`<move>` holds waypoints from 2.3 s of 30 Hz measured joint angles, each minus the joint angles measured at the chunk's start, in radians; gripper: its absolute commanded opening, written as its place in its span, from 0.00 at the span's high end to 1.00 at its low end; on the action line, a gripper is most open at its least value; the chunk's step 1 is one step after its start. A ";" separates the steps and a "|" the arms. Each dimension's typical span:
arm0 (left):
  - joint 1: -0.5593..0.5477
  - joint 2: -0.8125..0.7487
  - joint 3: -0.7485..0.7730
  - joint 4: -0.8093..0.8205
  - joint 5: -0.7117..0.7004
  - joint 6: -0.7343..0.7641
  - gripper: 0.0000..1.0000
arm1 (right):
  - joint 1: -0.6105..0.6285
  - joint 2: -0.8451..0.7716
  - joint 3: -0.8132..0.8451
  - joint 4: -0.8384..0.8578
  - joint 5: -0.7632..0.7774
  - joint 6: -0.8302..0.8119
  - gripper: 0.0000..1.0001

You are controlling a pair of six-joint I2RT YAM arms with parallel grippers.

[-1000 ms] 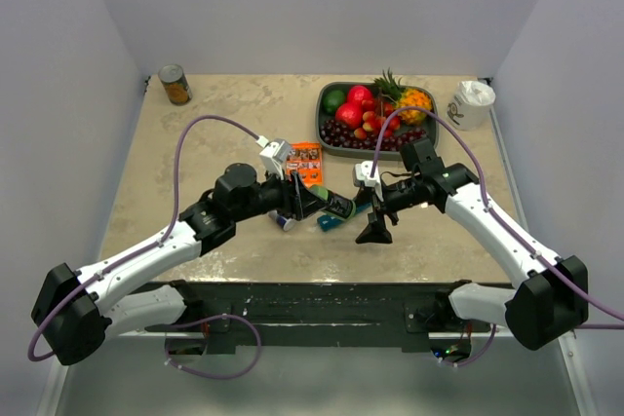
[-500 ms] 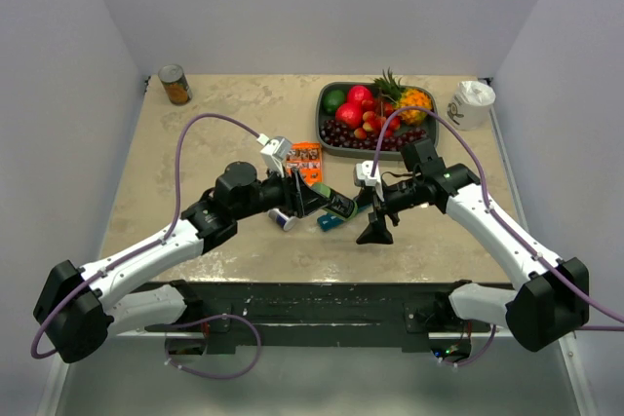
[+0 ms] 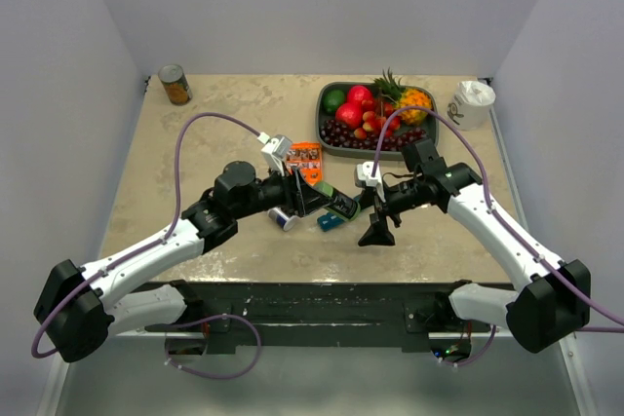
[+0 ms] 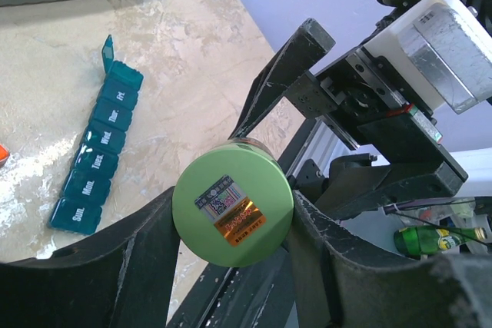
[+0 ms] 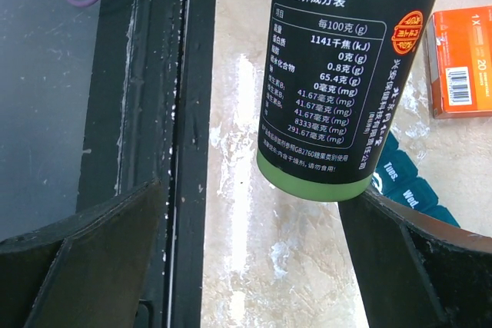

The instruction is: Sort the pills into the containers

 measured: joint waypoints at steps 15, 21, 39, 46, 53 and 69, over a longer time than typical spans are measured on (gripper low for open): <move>0.000 0.000 -0.001 0.028 0.000 -0.023 1.00 | 0.000 0.000 0.013 -0.030 -0.018 -0.005 0.01; 0.000 0.000 -0.006 0.047 0.001 -0.029 1.00 | 0.000 0.000 0.013 -0.038 -0.029 -0.007 0.01; 0.000 0.000 -0.015 0.087 0.000 -0.045 1.00 | 0.000 0.000 0.013 -0.045 -0.055 -0.007 0.01; 0.000 0.000 -0.018 0.106 0.000 -0.055 1.00 | -0.001 0.000 0.013 -0.045 -0.069 -0.007 0.01; 0.006 0.006 -0.032 0.143 0.000 -0.079 1.00 | -0.001 0.001 0.013 -0.027 -0.068 0.041 0.01; 0.003 0.030 -0.032 0.168 -0.010 -0.109 1.00 | -0.001 0.070 0.057 0.249 -0.035 0.441 0.02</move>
